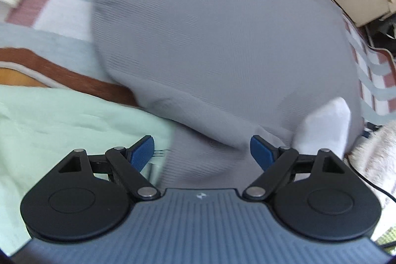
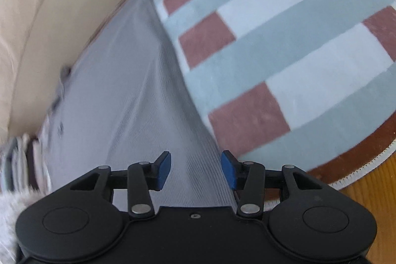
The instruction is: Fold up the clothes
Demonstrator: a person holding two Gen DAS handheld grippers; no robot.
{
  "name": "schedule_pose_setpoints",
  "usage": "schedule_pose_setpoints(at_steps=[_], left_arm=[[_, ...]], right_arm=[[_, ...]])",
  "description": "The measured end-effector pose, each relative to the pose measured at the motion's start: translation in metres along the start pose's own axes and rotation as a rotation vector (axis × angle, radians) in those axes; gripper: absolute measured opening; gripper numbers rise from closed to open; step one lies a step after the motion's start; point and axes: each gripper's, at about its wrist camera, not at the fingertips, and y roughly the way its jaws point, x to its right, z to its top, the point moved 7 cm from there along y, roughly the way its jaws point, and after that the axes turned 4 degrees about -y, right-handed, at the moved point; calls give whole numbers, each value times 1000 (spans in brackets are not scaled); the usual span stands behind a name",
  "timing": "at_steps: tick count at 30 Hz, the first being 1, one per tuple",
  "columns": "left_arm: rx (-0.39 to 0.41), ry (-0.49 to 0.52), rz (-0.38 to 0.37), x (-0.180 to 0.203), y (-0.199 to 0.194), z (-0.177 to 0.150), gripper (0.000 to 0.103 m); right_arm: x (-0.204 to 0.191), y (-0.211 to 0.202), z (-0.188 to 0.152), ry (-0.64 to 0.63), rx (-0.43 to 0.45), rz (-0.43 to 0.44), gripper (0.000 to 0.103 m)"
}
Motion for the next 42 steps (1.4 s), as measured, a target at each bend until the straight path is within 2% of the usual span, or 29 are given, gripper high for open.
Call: schedule_pose_setpoints(at_steps=[1, 3, 4, 6, 7, 8, 11, 12, 13, 16, 18, 19, 24, 28, 33, 35, 37, 40, 41, 42], left_arm=[[-17, 28, 35, 1, 5, 0, 96], [-34, 85, 129, 1, 14, -1, 96], [-42, 95, 154, 1, 18, -2, 96], [-60, 80, 170, 0, 24, -5, 98], [-65, 75, 176, 0, 26, -7, 98], [-66, 77, 183, 1, 28, -8, 98], [-57, 111, 199, 7, 30, -12, 97], [-43, 111, 195, 10, 28, -10, 93], [-29, 111, 191, 12, 27, -9, 74], [14, 112, 178, 21, 22, -4, 34], [42, 113, 170, 26, 19, 0, 15], [60, 121, 170, 30, 16, 4, 11], [170, 222, 222, 58, -2, 48, 8], [246, 225, 226, 72, -20, 78, 8], [271, 248, 256, 79, -15, 114, 8], [276, 269, 277, 83, -5, 136, 8], [273, 285, 294, 87, 10, 157, 8], [221, 212, 283, 82, 33, 171, 8], [205, 186, 279, 79, 40, 173, 8], [192, 163, 276, 74, 48, 174, 10]], right_arm=[[-1, 3, -3, -5, -22, 17, 51], [-4, 6, -5, -2, -35, 64, 52], [-6, 9, -6, -9, -36, 81, 52], [-10, 14, -8, -38, -43, 106, 41], [-12, 18, -10, -53, -44, 104, 20], [-11, 21, -11, -54, -36, 99, 5], [-5, 20, -10, 3, 33, 90, 5], [-5, 18, -8, 12, 57, 95, 5], [-6, 16, -5, 11, 74, 98, 5], [-14, 10, 7, 10, 110, 147, 4], [-22, 9, 20, -10, 122, 167, 4], [-28, 10, 30, -25, 121, 174, 4], [-73, 13, 83, -134, 144, 190, 4], [-114, 10, 115, -198, 201, 211, 4], [-145, 18, 149, -222, 235, 204, 4], [-157, 28, 161, -272, 238, 160, 4], [-165, 44, 172, -359, 212, 63, 5], [-162, 64, 182, -434, 175, -54, 16], [-156, 70, 184, -431, 159, -53, 29], [-147, 74, 185, -409, 139, -32, 30]])
